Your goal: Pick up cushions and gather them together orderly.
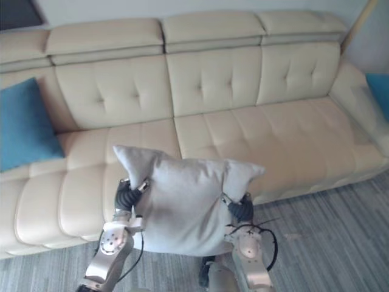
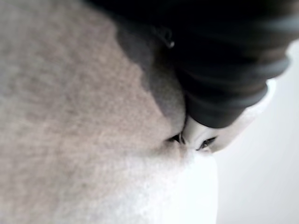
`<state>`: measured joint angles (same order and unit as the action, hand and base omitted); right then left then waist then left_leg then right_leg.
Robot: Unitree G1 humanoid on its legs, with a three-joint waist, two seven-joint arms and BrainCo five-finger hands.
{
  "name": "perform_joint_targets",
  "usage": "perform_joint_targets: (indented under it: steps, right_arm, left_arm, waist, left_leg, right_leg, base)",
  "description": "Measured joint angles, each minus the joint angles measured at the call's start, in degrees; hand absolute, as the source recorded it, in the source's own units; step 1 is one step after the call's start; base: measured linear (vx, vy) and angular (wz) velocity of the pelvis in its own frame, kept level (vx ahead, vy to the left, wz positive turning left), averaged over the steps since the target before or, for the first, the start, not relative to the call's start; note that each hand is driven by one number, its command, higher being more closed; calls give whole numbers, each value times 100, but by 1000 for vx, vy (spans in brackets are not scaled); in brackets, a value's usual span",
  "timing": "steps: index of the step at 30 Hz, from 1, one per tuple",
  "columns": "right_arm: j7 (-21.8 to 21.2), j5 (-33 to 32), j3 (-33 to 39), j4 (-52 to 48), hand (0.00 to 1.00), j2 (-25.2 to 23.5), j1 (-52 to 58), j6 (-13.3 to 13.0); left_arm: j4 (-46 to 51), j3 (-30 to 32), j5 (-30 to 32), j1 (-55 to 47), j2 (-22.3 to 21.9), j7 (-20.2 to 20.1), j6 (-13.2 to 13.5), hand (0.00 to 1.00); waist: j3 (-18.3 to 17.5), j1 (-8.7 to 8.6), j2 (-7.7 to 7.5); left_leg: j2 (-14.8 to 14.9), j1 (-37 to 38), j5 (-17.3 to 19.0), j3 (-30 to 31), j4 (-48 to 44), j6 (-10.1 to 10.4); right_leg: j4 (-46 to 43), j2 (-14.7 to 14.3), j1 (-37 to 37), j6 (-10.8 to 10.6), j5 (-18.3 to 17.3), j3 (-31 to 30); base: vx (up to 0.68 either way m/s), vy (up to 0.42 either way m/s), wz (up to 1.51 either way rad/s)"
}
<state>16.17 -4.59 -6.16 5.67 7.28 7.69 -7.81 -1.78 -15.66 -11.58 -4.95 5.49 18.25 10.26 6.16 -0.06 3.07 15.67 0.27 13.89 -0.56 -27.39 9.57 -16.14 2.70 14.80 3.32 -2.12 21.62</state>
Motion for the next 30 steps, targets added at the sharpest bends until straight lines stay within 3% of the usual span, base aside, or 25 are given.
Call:
perform_joint_targets:
  steps: [1,2,3,5,7,9,10,11,15,17,21,23,24,26,27,28,29,30]
  right_arm:
    - [5,-2,36,-47,100,3,43,0]
    - [9,-2,44,-69,100,7,55,-1]
    - [23,-6,91,-197,100,4,92,-1]
    - [25,-5,143,-372,100,1,112,-12]
    - [38,-2,179,-485,100,11,115,-15]
    - [38,-3,202,-491,100,4,138,-14]
    - [38,-1,210,-479,100,-13,166,-9]
    - [38,0,209,-471,100,-89,250,11]
    - [16,12,268,-470,100,-292,266,22]
    - [-18,17,269,-451,100,-276,265,33]
    - [-29,26,341,-204,100,-253,221,34]
    - [-43,57,341,-111,100,-268,217,33]
    - [-49,131,339,-29,100,-279,211,34]
    - [-55,177,315,-24,100,-283,208,35]
    - [-55,236,319,-24,100,-273,210,36]
    - [-55,241,320,-25,100,-280,205,36]
    - [-55,241,321,-12,100,-273,186,37]
    - [-55,241,328,0,100,-231,170,56]
  left_arm:
    - [-15,0,-78,-7,-76,-2,-1,100]
    - [-15,-4,-98,-14,-95,-5,0,100]
    - [-14,-12,-104,-15,-152,-21,2,100]
    - [-11,-7,-108,-8,-186,-37,20,100]
    - [-11,-13,-129,-8,-185,-88,19,100]
    - [-11,-20,-147,-10,-189,-106,9,100]
    - [-6,-22,-146,-13,-191,-123,7,100]
    - [-7,-25,-146,-28,-123,-124,-6,100]
    - [11,-31,-163,-51,-98,-126,-5,100]
    - [11,-37,-213,-86,-44,-211,-6,100]
    - [13,-151,-212,-105,66,-342,-49,100]
    - [16,-154,-211,-103,129,-351,-94,100]
    - [15,-158,-211,-104,187,-352,-111,100]
    - [15,-162,-211,-92,238,-352,-112,100]
    - [16,-169,-209,-85,253,-351,-111,100]
    - [32,-188,-206,-46,305,-351,-110,100]
    - [25,-191,-206,-21,297,-350,-119,100]
    - [26,-218,-204,-23,263,-350,-120,100]
  waist:
    - [12,9,-17]
    - [15,20,-18]
    - [17,57,-19]
    - [15,76,-22]
    - [14,97,-43]
    - [3,104,-27]
    - [-23,141,-4]
    - [-81,242,-147]
    - [-124,338,-242]
    - [-117,327,-257]
    - [-85,252,-321]
    - [-81,175,-436]
    - [-104,107,-515]
    - [-105,75,-534]
    - [-113,31,-546]
    - [-128,10,-702]
    - [-108,8,-736]
    - [-106,50,-645]
  left_leg:
    - [74,-447,-384,70,-1022,-51]
    - [94,-588,-402,67,-1371,-59]
    - [89,-1015,-253,-15,-2128,-122]
    - [-10,-1426,20,-263,-2236,-363]
    - [-311,-1627,173,-640,-1178,-618]
    - [-523,-1622,-52,-876,-96,-776]
    - [-652,-1535,-688,-928,548,-780]
    - [-838,-1335,-791,-1014,882,-803]
    - [-1199,-946,-864,-1230,1348,-882]
    - [-1424,-556,-843,-1328,1659,-931]
    - [-1462,-207,-772,-1261,1812,-1036]
    - [-1479,-151,-773,-1124,1851,-1086]
    - [-1474,-161,-765,-1060,1848,-1102]
    - [-1472,-180,-770,-887,1859,-1093]
    - [-1483,-204,-780,-804,1845,-1071]
    - [-1664,-243,-771,-688,1805,-1045]
    - [-1723,-233,-761,-651,1788,-1029]
    - [-1675,-285,-724,-622,1713,-970]
  right_leg:
    - [237,-50,-308,22,-15,30]
    - [312,-60,-416,29,-19,40]
    - [519,-74,-710,70,-50,75]
    - [745,-57,-976,130,-132,137]
    - [881,44,-1188,47,-175,242]
    - [965,83,-1338,-92,-199,306]
    - [961,85,-1394,-241,-255,268]
    - [1052,177,-1441,-409,-184,110]
    - [1056,500,-1516,-616,-199,-84]
    - [557,776,-1486,-787,-432,-263]
    - [-790,982,-1111,-795,-497,-491]
    - [-1390,1027,-776,-607,-504,-788]
    - [-1385,955,-682,-494,-825,-1099]
    - [-1094,785,-589,-561,-1033,-1457]
    - [-808,685,-584,-607,-1001,-1629]
    - [-251,678,-601,-588,-424,-1855]
    - [-210,749,-617,-779,-546,-1875]
    - [-10,705,-728,-823,-574,-1880]
  base:
    - [286,-137,20]
    - [256,-79,15]
    - [262,-51,17]
    - [194,-24,21]
    - [156,62,31]
    - [166,125,23]
    - [244,178,-3]
    - [255,174,-3]
    - [187,118,-12]
    - [179,112,-17]
    - [90,71,7]
    - [48,8,31]
    - [61,-66,42]
    - [56,-81,44]
    - [50,-95,57]
    - [56,-114,58]
    - [62,-122,41]
    - [70,-105,15]
